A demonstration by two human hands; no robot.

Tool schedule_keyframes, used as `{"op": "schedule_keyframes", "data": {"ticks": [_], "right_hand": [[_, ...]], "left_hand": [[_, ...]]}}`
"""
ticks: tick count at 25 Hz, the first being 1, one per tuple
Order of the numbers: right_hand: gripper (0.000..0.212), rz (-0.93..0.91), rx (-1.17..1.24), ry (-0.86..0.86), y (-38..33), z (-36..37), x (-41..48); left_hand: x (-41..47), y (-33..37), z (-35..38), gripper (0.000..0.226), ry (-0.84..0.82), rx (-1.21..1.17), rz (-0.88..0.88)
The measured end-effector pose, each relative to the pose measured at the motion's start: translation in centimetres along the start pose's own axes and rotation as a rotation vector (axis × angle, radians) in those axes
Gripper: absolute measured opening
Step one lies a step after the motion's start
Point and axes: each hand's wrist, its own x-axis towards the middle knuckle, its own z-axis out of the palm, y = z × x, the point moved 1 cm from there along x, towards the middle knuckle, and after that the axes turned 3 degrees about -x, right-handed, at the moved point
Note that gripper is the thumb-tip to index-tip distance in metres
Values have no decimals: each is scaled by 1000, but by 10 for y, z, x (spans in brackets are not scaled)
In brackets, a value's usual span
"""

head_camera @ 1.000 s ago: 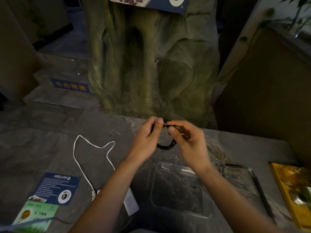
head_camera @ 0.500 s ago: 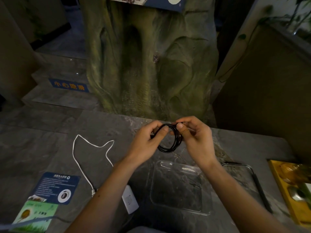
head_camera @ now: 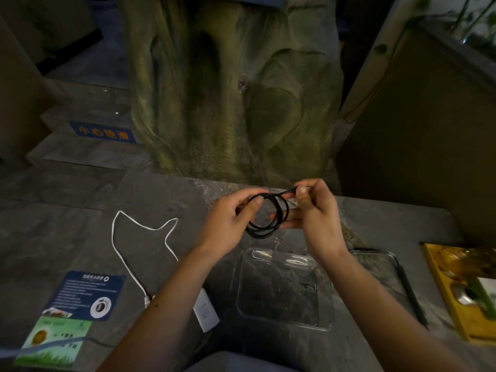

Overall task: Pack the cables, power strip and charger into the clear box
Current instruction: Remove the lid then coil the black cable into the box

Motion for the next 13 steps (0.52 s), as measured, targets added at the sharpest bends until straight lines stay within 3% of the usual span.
{"op": "schedule_keyframes", "data": {"ticks": [8, 13], "right_hand": [[5, 53, 80, -29, 6, -19, -1], [16, -99, -377, -149, 21, -43, 6]], "left_hand": [[5, -8, 10, 19, -45, -18, -28], [7, -16, 20, 21, -146, 8, -12]]}}
